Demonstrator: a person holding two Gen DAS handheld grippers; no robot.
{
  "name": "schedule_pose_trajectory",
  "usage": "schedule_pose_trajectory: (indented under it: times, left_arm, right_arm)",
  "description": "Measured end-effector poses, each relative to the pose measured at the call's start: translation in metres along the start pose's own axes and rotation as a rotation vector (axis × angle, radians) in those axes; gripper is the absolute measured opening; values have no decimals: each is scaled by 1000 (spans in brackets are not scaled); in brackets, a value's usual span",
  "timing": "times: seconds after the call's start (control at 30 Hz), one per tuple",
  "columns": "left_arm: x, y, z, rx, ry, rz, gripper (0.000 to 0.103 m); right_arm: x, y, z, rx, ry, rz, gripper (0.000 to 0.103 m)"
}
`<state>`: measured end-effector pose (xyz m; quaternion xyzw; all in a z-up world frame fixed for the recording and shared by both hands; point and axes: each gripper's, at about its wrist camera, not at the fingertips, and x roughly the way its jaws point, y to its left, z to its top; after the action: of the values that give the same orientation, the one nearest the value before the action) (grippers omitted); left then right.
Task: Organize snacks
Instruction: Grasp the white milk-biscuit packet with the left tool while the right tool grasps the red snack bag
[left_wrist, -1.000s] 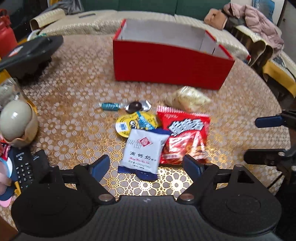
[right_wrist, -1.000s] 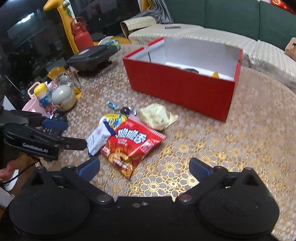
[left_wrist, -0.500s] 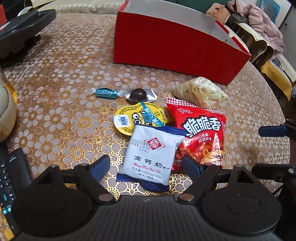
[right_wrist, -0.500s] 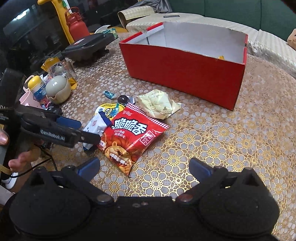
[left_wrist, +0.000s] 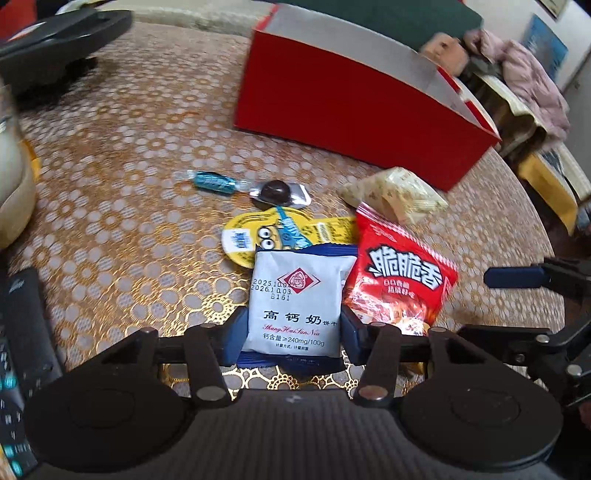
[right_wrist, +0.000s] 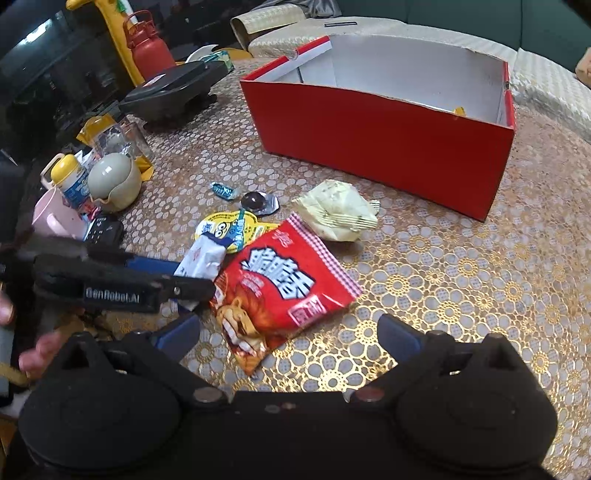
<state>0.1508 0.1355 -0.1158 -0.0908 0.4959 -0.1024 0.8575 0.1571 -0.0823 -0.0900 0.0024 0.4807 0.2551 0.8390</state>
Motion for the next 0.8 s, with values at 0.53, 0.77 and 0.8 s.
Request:
schedule_pose_trajectory:
  times: [0.53,0.77,0.8]
  left_arm:
    - [-39,-12,-41,-116,-215,224,51]
    - [-40,1,-47,-176,-222,196,51]
    - [-41,1,-47,-179,-225,193,51]
  right_arm:
    - [45,28,32,283,54,-214,101]
    - [65,44,37,321,87,-374,101]
    - [68,47,38,312,95,-401,101]
